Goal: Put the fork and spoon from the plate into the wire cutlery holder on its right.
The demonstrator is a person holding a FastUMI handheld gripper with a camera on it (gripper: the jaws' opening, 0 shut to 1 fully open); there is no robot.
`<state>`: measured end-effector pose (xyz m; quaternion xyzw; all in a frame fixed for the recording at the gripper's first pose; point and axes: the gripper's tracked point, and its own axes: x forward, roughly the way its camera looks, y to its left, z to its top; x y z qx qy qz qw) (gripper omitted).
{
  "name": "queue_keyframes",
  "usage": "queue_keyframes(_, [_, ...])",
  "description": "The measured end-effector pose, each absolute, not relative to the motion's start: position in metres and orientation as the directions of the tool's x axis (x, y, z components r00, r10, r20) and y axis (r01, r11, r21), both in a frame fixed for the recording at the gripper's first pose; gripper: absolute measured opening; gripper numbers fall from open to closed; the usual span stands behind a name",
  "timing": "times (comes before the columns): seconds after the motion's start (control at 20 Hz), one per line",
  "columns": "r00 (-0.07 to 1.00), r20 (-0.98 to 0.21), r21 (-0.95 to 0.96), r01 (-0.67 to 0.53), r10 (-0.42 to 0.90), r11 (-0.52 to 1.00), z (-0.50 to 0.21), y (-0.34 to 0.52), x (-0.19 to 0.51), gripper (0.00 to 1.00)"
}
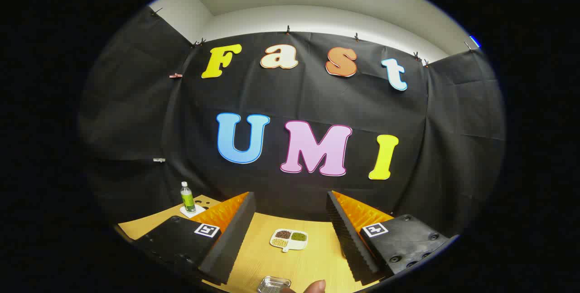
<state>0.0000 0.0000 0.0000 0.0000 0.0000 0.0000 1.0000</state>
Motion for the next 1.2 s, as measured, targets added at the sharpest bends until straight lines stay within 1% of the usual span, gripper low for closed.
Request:
queue_keyframes(0.7, [1.0, 0.007, -0.017, -0.009, 0.009, 1.0, 0.0, 0.004, -0.013, 0.98])
queue_keyframes(1.2, [0.999, -0.024, -0.023, 0.034, -0.035, 0.999, -0.002, -0.002, -0.018, 0.98])
